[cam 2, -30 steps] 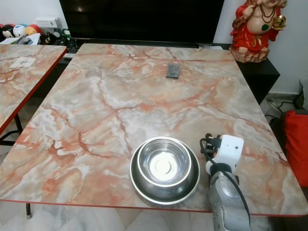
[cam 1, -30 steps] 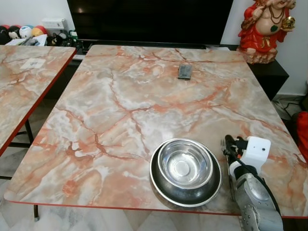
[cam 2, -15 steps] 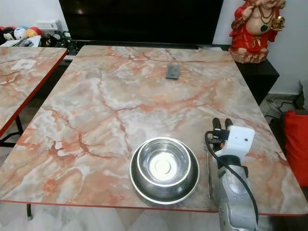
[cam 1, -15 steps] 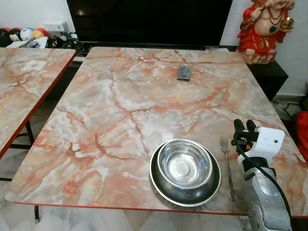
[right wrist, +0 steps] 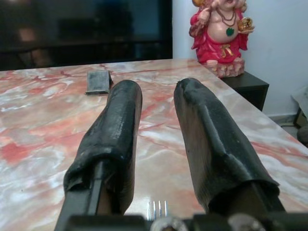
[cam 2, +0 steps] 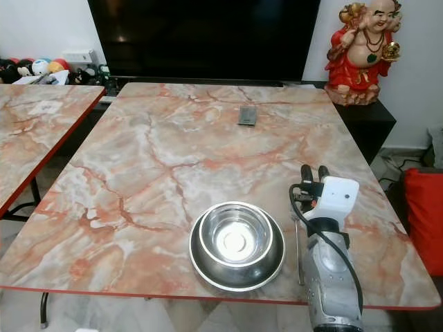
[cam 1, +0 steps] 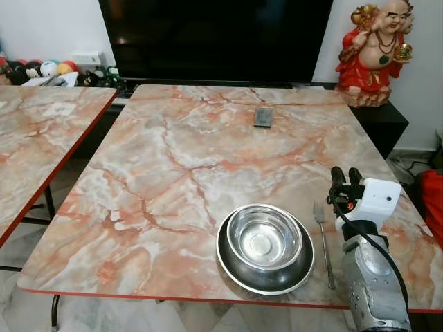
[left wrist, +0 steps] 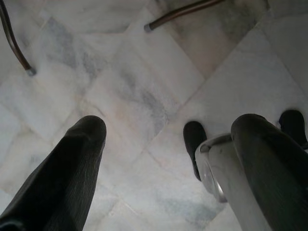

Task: Setting the table

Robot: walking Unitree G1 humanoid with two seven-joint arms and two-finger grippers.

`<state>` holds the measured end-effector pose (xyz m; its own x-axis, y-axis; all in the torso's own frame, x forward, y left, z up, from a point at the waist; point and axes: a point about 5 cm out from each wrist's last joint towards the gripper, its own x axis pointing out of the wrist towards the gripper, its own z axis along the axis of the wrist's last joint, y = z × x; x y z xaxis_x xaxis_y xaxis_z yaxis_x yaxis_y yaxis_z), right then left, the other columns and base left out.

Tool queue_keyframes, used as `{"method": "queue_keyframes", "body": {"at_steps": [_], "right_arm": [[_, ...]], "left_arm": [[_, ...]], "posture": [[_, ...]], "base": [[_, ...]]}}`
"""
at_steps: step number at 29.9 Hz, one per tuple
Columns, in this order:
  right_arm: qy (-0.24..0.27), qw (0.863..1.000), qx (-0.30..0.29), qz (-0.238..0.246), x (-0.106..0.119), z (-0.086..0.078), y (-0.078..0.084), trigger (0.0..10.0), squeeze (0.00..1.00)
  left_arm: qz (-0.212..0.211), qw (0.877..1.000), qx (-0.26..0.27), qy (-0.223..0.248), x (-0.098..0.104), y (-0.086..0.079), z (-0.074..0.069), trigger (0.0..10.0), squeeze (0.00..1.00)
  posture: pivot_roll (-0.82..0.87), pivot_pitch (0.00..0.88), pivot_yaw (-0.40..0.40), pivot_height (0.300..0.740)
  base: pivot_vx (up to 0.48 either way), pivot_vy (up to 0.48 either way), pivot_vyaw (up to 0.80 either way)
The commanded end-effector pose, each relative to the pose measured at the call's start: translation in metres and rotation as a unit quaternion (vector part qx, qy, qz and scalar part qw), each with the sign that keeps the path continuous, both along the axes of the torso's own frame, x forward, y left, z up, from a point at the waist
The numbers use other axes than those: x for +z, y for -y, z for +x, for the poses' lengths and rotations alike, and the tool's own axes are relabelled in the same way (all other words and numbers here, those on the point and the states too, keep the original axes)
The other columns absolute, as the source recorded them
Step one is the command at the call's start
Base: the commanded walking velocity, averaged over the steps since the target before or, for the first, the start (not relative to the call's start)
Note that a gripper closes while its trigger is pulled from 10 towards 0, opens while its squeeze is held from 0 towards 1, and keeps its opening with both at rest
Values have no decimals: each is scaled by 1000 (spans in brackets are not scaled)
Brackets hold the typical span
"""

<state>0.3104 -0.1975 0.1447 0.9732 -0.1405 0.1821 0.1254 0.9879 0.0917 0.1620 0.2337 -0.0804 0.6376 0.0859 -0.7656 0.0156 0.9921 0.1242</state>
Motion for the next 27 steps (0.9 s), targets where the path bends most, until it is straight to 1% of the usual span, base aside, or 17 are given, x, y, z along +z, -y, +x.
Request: {"method": "queue_keyframes", "body": {"at_steps": [1,8,9,12,17,20,22,27], "right_arm": [[1,1000,-5,1,-1,1,0,10000,0],[-4,1000,-7,1,-6,-2,0,10000,0],[-3,1000,-7,0,-5,-3,1,10000,0],[4,1000,-7,-9,-2,-1,2,10000,0],[24,1000,-9,-15,7,1,4,10000,0],[33,999,-10,-22,11,1,3,10000,0],[42,999,-6,-24,16,0,-1,10000,0],[46,999,0,-26,17,0,-5,10000,0]], "left_arm": [[1,1000,10,-18,-3,-4,-7,10000,0],[0,999,20,-28,-5,-8,-14,10000,0],[1,999,23,-33,-6,-8,-18,10000,0],[2,999,24,-35,-7,-7,-20,10000,0],[2,999,25,-36,-8,-6,-22,10000,0],[1,999,27,-35,-8,-5,-22,10000,0],[-2,999,28,-33,-9,-2,-21,10000,0],[-4,999,30,-30,-9,0,-20,10000,0]], "posture": [[-55,0,9,740],[-43,0,-4,740],[-37,0,-7,740],[-31,0,-10,740],[-25,0,-13,740],[-25,0,-14,740],[-23,0,-15,740],[-16,0,-18,740]], "base": [[0,0,0],[0,0,0],[0,480,0],[0,480,0],[0,480,0],[0,480,0],[0,480,0],[0,480,0]]}}
